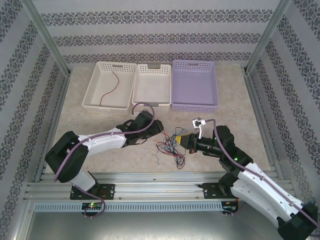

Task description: Untangle the cables

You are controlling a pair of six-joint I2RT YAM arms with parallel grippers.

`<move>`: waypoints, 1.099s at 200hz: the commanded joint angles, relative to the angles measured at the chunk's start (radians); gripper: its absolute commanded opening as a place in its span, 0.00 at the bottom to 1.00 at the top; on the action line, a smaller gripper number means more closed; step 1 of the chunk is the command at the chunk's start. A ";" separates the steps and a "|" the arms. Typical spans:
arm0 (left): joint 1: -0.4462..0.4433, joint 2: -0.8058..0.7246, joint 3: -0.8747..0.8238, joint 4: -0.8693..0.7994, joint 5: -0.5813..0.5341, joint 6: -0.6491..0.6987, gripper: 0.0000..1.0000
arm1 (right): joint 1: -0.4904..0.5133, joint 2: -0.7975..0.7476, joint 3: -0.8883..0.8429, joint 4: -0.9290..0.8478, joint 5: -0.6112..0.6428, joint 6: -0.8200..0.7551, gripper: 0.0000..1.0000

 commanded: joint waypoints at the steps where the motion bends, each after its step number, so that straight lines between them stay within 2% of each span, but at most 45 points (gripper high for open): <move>1: -0.017 0.006 0.031 0.038 -0.015 -0.016 0.48 | -0.002 0.001 -0.017 0.047 -0.028 -0.009 0.00; 20: -0.020 -0.001 0.032 0.034 -0.020 -0.020 0.32 | -0.001 -0.003 -0.028 0.049 -0.030 -0.011 0.00; 74: -0.024 -0.027 0.028 -0.012 -0.034 0.001 0.00 | -0.003 -0.027 -0.059 0.057 -0.002 -0.022 0.00; 97: -0.020 -0.059 0.045 -0.072 -0.066 0.033 0.00 | -0.006 -0.014 -0.055 0.033 0.032 -0.042 0.00; 127: 0.029 -0.140 0.148 -0.284 -0.141 0.152 0.00 | -0.052 0.019 -0.042 -0.027 0.103 -0.066 0.00; 155: 0.140 -0.223 0.238 -0.448 -0.158 0.254 0.00 | -0.192 0.058 -0.064 -0.016 0.076 -0.031 0.00; 180: 0.253 -0.276 0.313 -0.551 -0.130 0.331 0.00 | -0.339 0.105 -0.078 -0.008 0.013 0.001 0.00; 200: 0.309 -0.288 0.396 -0.632 -0.122 0.389 0.00 | -0.403 0.142 -0.082 0.000 -0.021 0.002 0.00; 220: 0.342 -0.287 0.488 -0.703 -0.112 0.435 0.00 | -0.441 0.165 -0.084 -0.026 0.008 -0.005 0.00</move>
